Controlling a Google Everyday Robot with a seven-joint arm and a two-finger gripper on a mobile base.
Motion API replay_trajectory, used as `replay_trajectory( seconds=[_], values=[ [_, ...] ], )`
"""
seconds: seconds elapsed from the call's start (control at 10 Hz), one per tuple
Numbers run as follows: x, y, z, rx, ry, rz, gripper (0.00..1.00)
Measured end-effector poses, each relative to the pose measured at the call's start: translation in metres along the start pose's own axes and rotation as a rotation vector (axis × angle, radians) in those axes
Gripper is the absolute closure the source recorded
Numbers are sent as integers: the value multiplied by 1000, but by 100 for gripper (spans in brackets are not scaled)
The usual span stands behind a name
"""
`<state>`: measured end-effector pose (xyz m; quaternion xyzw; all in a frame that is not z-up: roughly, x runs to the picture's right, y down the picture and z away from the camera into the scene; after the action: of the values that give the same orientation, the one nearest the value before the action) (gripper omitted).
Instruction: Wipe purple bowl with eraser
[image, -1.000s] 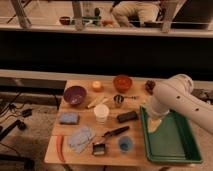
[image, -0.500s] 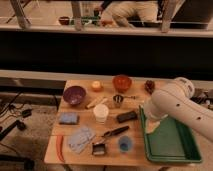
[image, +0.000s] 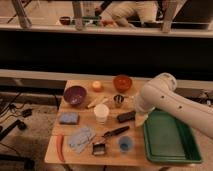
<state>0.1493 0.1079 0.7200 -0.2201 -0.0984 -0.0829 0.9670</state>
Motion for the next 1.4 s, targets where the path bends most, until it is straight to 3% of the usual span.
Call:
replay_trajectory(
  seconds=[0.3,0.6,1.4],
  values=[
    [0,-12,36,-71,-73,38,20],
    [1,-21,59,-110,-96,59,20],
    [0,-25,74,-97,-88,59,20]
  ],
)
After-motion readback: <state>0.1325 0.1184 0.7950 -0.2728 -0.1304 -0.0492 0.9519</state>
